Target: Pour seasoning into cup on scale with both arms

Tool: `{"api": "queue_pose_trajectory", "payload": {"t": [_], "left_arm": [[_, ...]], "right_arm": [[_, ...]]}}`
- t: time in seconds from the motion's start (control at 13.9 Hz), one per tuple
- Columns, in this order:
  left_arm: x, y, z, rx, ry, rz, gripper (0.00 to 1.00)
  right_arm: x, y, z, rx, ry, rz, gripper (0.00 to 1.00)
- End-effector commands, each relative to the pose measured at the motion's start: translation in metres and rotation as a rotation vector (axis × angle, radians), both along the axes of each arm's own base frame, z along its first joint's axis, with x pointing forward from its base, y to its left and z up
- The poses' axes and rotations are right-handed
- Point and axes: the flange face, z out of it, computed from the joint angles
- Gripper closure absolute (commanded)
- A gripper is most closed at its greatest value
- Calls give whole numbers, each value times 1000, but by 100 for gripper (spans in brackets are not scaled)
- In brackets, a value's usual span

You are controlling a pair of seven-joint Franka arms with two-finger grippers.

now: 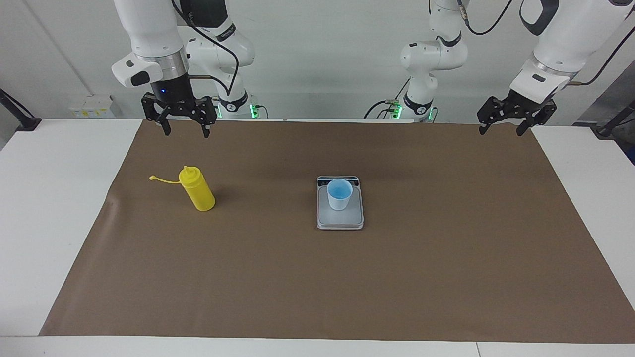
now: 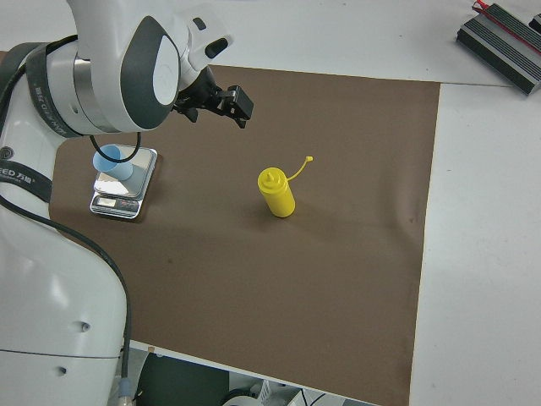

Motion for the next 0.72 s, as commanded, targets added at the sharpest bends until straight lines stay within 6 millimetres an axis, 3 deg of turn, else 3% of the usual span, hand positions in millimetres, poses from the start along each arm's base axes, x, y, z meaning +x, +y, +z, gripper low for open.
{"api": "queue_pose_trajectory", "payload": {"t": [0.0, 0.22, 0.29, 0.65], "left_arm": [[-7, 3, 5, -9, -20, -28, 0], [-11, 2, 9, -8, -24, -25, 0], [-11, 4, 10, -8, -26, -19, 0], [-11, 4, 7, -7, -26, -19, 0]], "right_arm": [[9, -1, 8, -4, 5, -50, 0], [24, -10, 18, 6, 46, -75, 0], [24, -5, 14, 5, 59, -68, 0], [0, -1, -6, -11, 119, -119, 0]]}}
